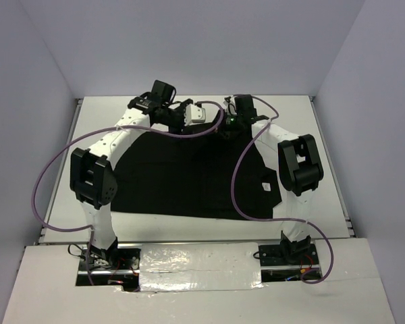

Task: Fold and stack the long sleeve shirts
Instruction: Fold the shirt

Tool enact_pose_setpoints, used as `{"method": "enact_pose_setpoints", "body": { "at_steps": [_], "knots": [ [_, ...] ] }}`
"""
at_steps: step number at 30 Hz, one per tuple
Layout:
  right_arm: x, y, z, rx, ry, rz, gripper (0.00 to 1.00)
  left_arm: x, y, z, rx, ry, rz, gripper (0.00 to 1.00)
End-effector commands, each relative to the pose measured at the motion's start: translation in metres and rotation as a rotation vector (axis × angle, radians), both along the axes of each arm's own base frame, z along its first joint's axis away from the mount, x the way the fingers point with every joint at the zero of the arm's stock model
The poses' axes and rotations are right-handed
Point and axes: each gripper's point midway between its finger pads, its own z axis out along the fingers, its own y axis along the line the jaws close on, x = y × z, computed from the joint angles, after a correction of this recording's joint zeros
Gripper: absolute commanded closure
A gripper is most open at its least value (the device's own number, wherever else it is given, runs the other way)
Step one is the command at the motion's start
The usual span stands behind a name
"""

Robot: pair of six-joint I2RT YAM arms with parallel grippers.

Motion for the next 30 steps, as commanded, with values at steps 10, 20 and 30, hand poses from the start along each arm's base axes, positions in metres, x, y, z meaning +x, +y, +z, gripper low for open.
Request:
{"method": "enact_pose_setpoints", "body": {
  "at_steps": [10,20,30],
  "knots": [
    [0.003,0.023,0.045,0.203,0.105,-0.148,1.00,-0.007,-0.017,-0.038,0.044,0.005,0.260,0.01],
    [-0.003,0.029,0.057,0.269,0.166,-0.242,1.00,0.004,-0.023,-0.045,-0.011,-0.005,0.494,0.01],
    [-0.003,0.027,0.067,0.276,0.150,-0.265,1.00,0.001,-0.006,-0.056,0.074,-0.049,0.523,0.26]
  ]
}}
